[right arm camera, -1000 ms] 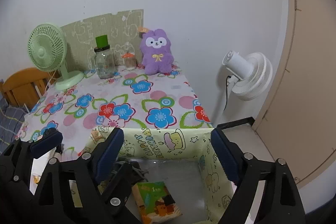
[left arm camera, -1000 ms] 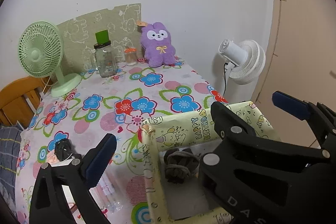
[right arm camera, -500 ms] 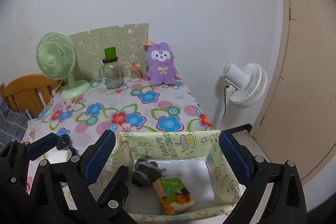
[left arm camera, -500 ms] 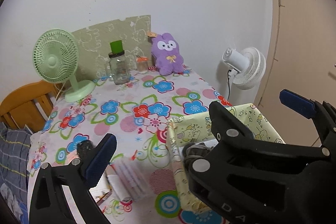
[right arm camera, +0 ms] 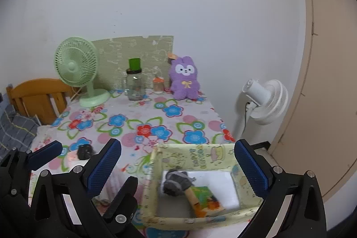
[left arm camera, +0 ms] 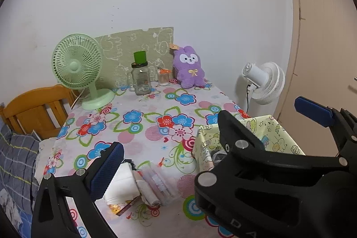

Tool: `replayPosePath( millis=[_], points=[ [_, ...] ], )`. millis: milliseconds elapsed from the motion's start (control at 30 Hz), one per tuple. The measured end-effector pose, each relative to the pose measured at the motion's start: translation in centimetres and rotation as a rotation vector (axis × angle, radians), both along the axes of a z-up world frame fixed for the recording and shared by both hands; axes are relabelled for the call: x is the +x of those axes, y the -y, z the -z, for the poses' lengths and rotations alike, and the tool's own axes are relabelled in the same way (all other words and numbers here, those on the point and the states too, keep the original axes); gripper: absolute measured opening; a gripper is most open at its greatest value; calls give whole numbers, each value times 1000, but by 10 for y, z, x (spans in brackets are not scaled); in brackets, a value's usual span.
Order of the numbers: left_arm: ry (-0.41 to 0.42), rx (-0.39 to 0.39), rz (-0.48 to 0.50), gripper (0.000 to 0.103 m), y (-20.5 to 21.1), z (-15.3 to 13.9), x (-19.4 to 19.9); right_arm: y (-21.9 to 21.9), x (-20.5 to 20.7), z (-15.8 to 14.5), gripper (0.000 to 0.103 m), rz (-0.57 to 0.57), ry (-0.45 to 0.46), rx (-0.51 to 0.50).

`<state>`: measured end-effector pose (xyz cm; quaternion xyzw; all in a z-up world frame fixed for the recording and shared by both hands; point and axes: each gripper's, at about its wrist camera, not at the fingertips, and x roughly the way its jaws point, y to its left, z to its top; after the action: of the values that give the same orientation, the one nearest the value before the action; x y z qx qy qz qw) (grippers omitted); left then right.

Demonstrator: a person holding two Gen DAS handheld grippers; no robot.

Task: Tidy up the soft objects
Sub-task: 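Withdraw both tools from the box back over the table items, then reach left tool to white cloth bag while right tool reaches clear plastic bag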

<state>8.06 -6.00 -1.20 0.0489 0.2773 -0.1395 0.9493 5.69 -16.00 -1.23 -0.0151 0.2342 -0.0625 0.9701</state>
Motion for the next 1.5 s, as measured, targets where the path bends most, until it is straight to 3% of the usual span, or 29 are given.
replayPosePath(
  millis=[700, 1500],
  points=[
    [13, 0, -65, 103, -51, 8, -8, -52, -3, 11, 103, -103, 4, 28],
    [-101, 54, -203, 95, -104, 68, 22, -100, 34, 75, 103, -225, -105, 65]
  ],
)
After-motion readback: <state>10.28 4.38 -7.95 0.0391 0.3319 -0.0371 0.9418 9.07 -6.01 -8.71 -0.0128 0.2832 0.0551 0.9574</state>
